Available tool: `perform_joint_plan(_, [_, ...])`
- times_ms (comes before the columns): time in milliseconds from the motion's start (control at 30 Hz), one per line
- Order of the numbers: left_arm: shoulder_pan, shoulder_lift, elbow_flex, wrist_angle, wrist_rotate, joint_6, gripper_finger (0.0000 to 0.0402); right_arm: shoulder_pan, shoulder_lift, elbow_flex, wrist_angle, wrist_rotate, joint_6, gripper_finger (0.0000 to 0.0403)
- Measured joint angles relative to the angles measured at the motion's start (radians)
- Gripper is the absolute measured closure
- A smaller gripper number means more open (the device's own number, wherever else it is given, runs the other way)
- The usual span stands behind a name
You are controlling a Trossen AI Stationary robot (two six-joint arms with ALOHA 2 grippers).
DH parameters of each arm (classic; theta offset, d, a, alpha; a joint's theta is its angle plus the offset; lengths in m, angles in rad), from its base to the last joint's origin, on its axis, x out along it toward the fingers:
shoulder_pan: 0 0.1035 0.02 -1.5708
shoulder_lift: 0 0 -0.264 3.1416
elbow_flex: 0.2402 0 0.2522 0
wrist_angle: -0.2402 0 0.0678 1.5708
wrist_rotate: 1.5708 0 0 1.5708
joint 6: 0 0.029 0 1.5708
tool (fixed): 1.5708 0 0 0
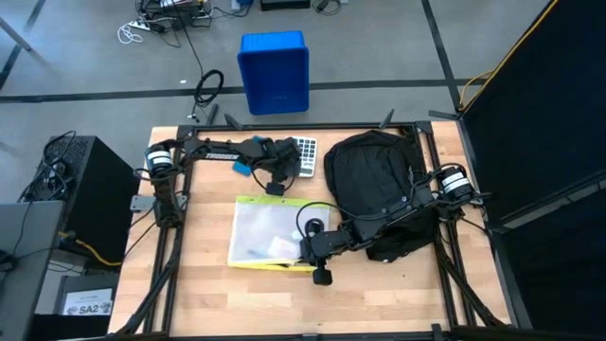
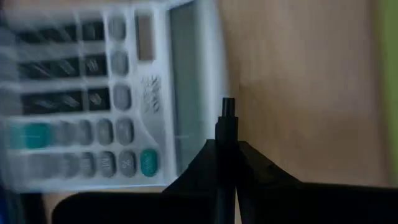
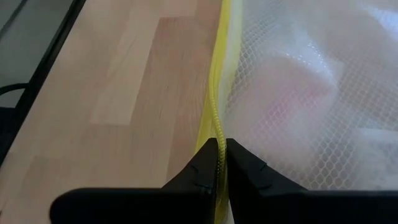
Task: Unpack backpack
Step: Remove the black pen from the white zip bag
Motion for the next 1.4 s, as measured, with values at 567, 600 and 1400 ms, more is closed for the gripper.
perform_joint_plan(567, [-0.022,0.101,0.078,-0.038,0.024,0.009,0.0401,0.000,0.000,0.000,-0.007,0.000,-0.001,0.0400])
perform_joint_plan(600, [-0.013,0.116,0.078,-0.032,0.024,0.004,0.0401,0.000,0.000,0.000,-0.007,0.000,-0.001,0.0400])
perform_joint_plan(1400, [-0.045,-0.070,0.137,-0.395,0.079,-0.347,0.0231,0.001,0.000,0.000,-0.013,0.002,0.001,0.0401])
